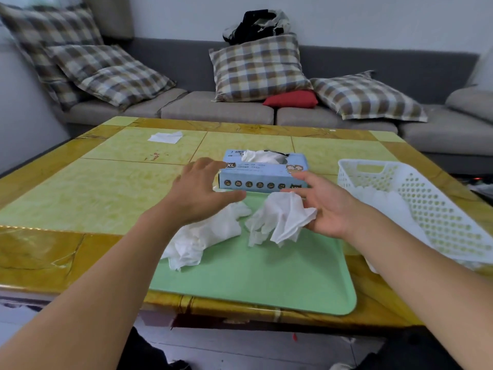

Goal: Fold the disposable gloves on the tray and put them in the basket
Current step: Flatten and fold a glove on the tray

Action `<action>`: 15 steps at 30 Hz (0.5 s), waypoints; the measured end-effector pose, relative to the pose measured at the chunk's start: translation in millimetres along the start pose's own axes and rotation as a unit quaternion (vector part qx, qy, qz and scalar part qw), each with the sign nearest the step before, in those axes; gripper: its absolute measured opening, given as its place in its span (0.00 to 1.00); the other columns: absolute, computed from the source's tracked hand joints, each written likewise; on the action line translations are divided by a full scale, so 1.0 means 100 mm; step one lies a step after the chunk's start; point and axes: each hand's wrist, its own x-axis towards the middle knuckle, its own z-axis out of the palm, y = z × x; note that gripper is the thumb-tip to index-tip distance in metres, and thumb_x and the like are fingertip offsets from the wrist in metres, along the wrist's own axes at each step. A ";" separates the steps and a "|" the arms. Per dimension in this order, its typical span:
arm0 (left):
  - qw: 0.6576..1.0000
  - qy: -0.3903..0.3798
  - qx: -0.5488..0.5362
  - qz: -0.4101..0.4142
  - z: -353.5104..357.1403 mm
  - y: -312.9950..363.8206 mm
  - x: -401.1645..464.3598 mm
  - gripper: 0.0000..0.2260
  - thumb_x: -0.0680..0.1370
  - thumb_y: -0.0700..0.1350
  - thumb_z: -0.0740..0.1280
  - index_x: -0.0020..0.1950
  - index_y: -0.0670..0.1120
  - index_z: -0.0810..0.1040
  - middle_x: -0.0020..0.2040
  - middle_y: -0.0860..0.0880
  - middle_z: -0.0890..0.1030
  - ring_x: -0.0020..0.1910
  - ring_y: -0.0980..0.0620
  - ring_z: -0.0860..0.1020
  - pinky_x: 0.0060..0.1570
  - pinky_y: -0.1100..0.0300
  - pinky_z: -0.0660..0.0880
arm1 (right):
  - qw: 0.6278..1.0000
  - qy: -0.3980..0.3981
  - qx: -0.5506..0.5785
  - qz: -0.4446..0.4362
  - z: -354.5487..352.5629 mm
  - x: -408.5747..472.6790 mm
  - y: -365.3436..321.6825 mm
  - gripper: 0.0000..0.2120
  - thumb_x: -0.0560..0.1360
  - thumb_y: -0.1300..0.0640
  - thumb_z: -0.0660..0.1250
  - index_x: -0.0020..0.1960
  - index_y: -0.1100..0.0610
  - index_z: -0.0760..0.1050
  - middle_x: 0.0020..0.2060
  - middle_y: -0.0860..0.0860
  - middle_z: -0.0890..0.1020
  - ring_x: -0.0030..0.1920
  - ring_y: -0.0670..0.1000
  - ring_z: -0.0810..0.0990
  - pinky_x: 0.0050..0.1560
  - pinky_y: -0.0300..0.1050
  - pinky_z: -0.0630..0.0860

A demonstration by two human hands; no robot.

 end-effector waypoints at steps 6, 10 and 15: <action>0.946 -0.185 -0.267 0.023 0.18 0.39 -0.05 0.34 0.67 0.49 0.82 0.70 0.55 0.73 0.60 0.49 0.82 0.55 0.51 0.83 0.61 0.50 0.79 | 0.975 -0.123 -0.159 -0.090 -0.04 -0.23 -0.04 0.32 0.70 0.75 0.69 0.71 0.54 0.74 0.62 0.61 0.82 0.57 0.59 0.82 0.60 0.54 0.78; 0.941 -0.182 -0.284 0.012 0.13 0.32 -0.02 0.13 0.75 0.40 0.75 0.59 0.45 0.83 0.52 0.47 0.87 0.53 0.47 0.85 0.59 0.48 0.80 | 0.964 -0.031 -0.232 -0.123 -0.18 -0.28 -0.05 0.26 0.72 0.72 0.72 0.66 0.54 0.76 0.55 0.57 0.85 0.50 0.58 0.84 0.45 0.49 0.80; 0.917 -0.178 -0.353 -0.052 0.12 0.26 -0.03 0.10 0.77 0.40 0.73 0.57 0.41 0.83 0.54 0.42 0.86 0.55 0.39 0.84 0.61 0.41 0.78 | 0.971 0.031 -0.192 -0.141 -0.26 -0.31 -0.06 0.11 0.77 0.63 0.70 0.60 0.57 0.81 0.48 0.54 0.85 0.43 0.51 0.83 0.43 0.44 0.80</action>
